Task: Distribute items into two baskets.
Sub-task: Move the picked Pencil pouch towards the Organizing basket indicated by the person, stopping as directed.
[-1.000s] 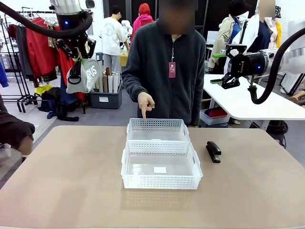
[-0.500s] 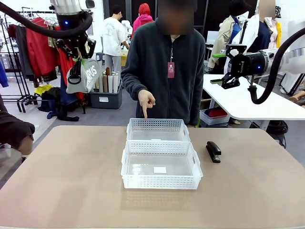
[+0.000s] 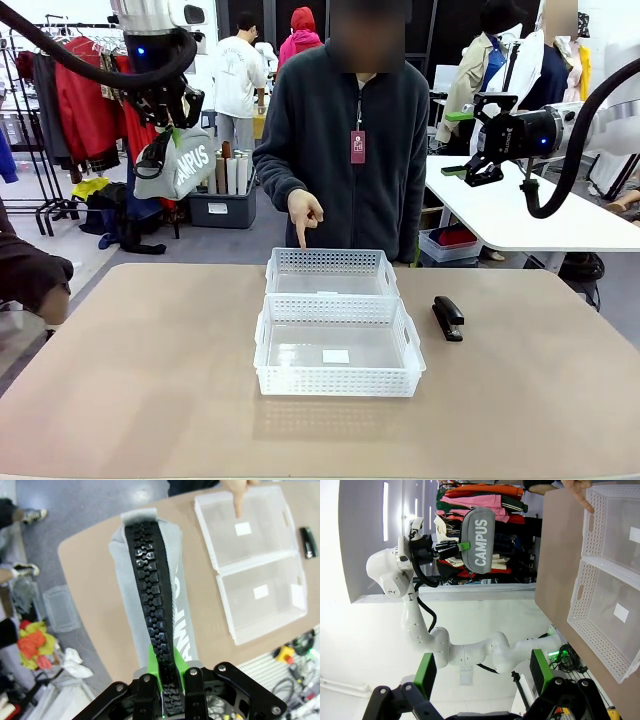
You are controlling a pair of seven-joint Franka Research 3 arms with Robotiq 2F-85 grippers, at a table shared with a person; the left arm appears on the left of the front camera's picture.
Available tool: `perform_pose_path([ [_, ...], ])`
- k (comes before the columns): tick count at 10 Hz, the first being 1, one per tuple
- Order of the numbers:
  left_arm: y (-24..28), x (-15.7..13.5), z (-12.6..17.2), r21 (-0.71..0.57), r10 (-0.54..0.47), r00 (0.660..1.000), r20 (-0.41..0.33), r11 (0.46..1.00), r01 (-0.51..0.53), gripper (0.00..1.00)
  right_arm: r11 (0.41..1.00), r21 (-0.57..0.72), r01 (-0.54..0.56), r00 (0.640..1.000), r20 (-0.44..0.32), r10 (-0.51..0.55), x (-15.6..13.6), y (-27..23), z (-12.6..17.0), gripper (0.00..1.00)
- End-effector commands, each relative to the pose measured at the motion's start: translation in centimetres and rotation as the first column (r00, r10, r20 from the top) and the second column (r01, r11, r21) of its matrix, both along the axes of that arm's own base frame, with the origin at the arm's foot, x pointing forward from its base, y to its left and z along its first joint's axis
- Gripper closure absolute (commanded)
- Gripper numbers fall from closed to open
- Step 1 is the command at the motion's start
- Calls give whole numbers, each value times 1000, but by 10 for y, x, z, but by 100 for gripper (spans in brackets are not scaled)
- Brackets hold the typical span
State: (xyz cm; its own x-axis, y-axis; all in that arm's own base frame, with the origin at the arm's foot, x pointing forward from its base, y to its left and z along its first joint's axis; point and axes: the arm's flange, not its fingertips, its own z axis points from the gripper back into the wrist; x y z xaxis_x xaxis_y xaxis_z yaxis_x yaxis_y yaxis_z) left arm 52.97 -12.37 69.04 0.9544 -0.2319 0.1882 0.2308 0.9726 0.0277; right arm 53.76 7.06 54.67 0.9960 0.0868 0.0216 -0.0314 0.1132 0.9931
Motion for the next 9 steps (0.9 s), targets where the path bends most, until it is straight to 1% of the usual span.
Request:
perform_pose_path([
  [1,-4,0,8,18,-122,992,-17,992,122,100,1000,0,1,1000,-6,-1,0,0,2,0],
  [2,-3,1,8,16,-169,985,-28,985,170,100,1000,0,1,1000,-6,-1,0,0,2,0],
  [3,-2,1,6,-7,-224,973,-58,975,224,100,1000,0,1,1000,-6,-1,0,0,2,0],
  [4,-3,4,5,-17,-272,960,-64,962,271,100,1000,0,1,1000,-6,-1,0,0,2,0],
  [6,-9,9,3,-18,-340,939,-56,940,340,100,1000,0,1,1000,-6,-1,0,0,2,0],
  [8,-18,16,-1,2,-400,914,-65,916,401,100,1000,0,1,1000,-6,-1,0,0,2,0],
  [9,-23,20,-3,3,-446,893,-53,895,447,100,1000,0,1,1000,-6,-1,0,0,2,0],
])
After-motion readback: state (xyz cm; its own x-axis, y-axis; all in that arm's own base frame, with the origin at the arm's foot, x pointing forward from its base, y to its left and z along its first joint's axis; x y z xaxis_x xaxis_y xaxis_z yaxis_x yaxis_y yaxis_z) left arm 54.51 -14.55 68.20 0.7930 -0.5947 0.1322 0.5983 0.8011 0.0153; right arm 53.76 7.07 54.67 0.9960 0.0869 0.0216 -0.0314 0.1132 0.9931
